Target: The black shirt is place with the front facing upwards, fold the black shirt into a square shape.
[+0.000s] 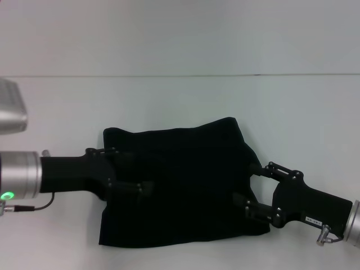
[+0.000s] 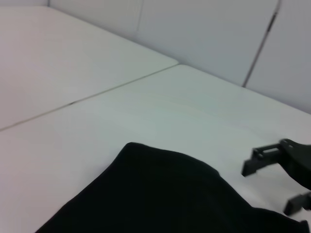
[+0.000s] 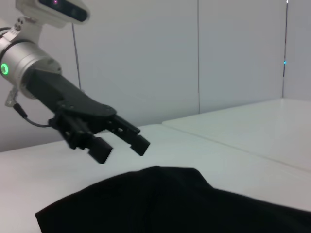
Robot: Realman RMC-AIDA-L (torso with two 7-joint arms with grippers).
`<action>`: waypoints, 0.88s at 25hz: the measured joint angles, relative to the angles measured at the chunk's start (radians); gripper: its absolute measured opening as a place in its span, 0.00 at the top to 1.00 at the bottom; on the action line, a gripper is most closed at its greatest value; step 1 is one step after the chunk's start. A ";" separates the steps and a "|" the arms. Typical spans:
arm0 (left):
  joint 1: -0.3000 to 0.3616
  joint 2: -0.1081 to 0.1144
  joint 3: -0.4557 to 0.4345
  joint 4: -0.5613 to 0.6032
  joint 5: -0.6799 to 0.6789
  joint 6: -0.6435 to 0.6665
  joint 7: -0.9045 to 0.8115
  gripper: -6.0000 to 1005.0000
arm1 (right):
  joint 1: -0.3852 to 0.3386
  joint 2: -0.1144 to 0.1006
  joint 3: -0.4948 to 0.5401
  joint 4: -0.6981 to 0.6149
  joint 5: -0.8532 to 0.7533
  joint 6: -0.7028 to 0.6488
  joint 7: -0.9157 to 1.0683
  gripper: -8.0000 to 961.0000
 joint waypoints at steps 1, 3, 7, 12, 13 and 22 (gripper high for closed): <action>0.010 -0.002 -0.006 0.005 -0.006 0.010 0.015 0.05 | -0.001 0.000 0.002 -0.001 0.000 -0.004 -0.007 0.16; 0.038 -0.005 -0.028 0.004 -0.032 0.037 0.065 0.05 | -0.004 0.000 0.003 -0.002 0.000 -0.005 -0.017 0.16; 0.099 -0.009 -0.082 -0.033 -0.087 0.104 0.244 0.05 | -0.018 0.002 0.003 0.001 0.000 -0.013 -0.047 0.16; 0.147 -0.011 -0.122 -0.136 -0.065 0.095 0.370 0.05 | -0.040 0.006 -0.006 0.034 -0.011 -0.007 -0.101 0.16; 0.151 -0.010 -0.135 -0.155 -0.060 0.094 0.387 0.05 | -0.044 0.006 -0.005 0.049 -0.011 -0.003 -0.125 0.16; 0.173 -0.005 -0.248 -0.251 -0.045 0.087 0.499 0.05 | -0.045 0.008 0.002 0.092 -0.002 0.028 -0.183 0.16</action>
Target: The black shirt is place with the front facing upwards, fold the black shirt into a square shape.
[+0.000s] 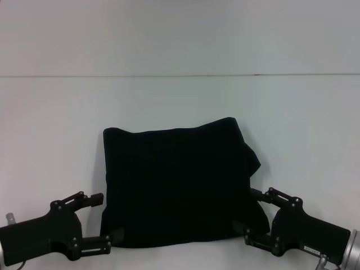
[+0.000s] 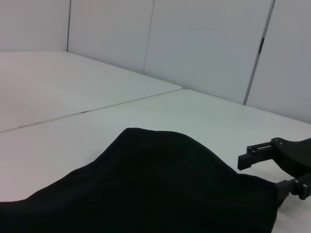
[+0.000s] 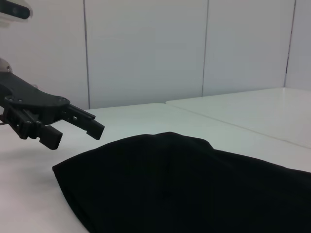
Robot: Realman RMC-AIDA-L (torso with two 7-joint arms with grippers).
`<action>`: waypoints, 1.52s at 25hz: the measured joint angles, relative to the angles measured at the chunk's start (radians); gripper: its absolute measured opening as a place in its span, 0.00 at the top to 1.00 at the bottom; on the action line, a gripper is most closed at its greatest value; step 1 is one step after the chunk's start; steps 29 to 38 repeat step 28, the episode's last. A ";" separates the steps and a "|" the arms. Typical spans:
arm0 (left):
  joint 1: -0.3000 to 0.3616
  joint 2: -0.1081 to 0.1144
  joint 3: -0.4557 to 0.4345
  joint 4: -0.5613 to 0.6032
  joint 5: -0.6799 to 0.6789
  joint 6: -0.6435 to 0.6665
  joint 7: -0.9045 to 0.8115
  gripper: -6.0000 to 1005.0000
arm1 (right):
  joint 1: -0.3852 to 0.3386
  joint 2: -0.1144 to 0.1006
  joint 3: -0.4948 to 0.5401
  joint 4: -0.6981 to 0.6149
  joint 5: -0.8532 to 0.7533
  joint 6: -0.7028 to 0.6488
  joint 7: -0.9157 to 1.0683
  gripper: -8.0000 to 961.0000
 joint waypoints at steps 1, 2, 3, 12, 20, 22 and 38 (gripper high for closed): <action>0.000 0.000 0.000 0.000 0.000 0.000 0.000 0.05 | 0.001 0.000 0.001 0.000 0.001 0.000 0.000 0.16; -0.002 0.000 0.000 0.000 0.000 0.000 0.000 0.05 | 0.002 0.000 0.002 0.000 0.001 0.000 0.000 0.16; -0.003 0.000 -0.001 0.000 0.000 0.000 0.001 0.05 | 0.003 0.000 0.002 0.000 0.002 0.000 0.000 0.16; -0.010 0.002 -0.002 0.005 -0.004 -0.006 -0.001 0.05 | 0.008 0.000 0.003 -0.001 0.002 0.002 0.003 0.16; -0.016 0.002 -0.002 0.007 -0.007 -0.006 0.000 0.05 | 0.012 0.000 0.004 0.000 0.002 0.003 0.006 0.16; -0.016 0.002 -0.003 0.010 -0.006 -0.006 -0.001 0.05 | 0.012 0.000 0.005 0.000 0.002 0.003 0.006 0.16; -0.016 0.003 -0.005 0.011 -0.007 -0.005 -0.005 0.05 | 0.017 0.000 0.005 -0.001 0.002 0.001 0.007 0.16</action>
